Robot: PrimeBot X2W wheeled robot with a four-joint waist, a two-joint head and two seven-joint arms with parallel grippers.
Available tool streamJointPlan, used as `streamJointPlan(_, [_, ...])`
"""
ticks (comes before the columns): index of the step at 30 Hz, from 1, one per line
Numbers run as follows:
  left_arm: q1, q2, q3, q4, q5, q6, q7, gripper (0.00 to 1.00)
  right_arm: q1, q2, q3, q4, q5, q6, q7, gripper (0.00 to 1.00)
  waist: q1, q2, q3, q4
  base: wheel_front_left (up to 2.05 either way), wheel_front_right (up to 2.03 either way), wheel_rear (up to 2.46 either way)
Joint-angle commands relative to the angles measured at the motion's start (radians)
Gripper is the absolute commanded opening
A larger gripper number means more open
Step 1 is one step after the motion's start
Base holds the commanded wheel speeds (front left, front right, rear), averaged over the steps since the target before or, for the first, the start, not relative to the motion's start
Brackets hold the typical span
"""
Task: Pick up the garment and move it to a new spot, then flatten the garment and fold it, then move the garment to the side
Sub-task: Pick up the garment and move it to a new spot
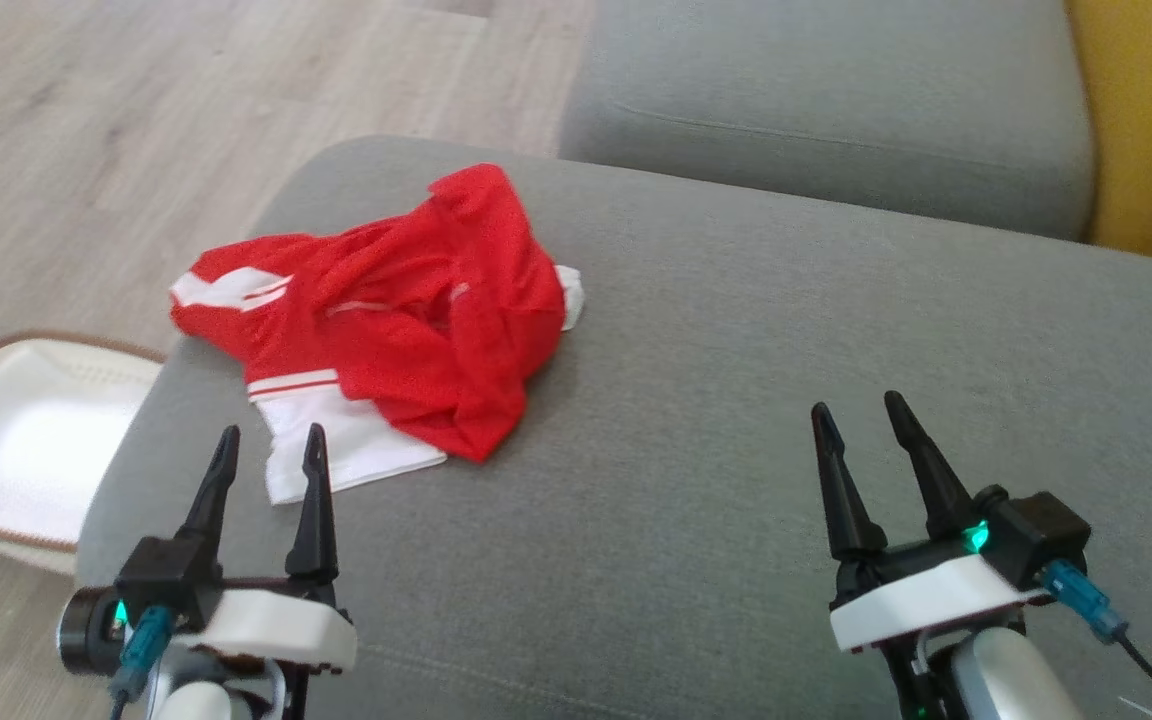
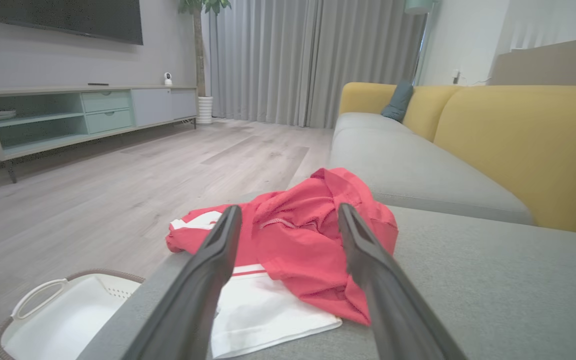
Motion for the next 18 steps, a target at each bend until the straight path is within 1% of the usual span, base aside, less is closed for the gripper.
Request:
streamJointPlan(1, [-0.026,-0.001,0.038,-0.038,0.011,-0.003,-0.012,1.0,-0.025,-0.006,0.026,-0.028,0.008,-0.001,-0.011,1.0,0.0,0.0,-0.004,0.036,0.0,0.0,0.0])
streamJointPlan(3, [-0.021,-0.001,0.037,-0.04,0.015,-0.005,-0.012,1.0,-0.023,-0.006,0.028,-0.028,0.01,-0.001,-0.011,1.0,0.0,0.0,-0.006,0.065,0.0,0.0,0.0])
streamJointPlan(10, [-0.009,-0.002,0.042,-0.041,0.016,-0.004,-0.012,1.0,-0.012,-0.006,0.036,-0.03,0.023,-0.001,-0.011,1.0,0.0,0.0,-0.011,0.123,0.0,0.0,0.0])
streamJointPlan(14, [-0.006,-0.002,0.043,-0.041,0.015,-0.005,-0.012,1.0,-0.007,-0.006,0.037,-0.03,0.03,-0.001,-0.011,1.0,0.0,0.0,-0.015,0.144,0.0,0.0,0.0])
streamJointPlan(18, [-0.001,-0.002,0.047,-0.045,0.017,-0.005,-0.012,1.0,-0.004,-0.006,0.04,-0.031,0.034,-0.001,-0.011,1.0,0.0,0.0,-0.016,0.149,0.0,0.0,0.0])
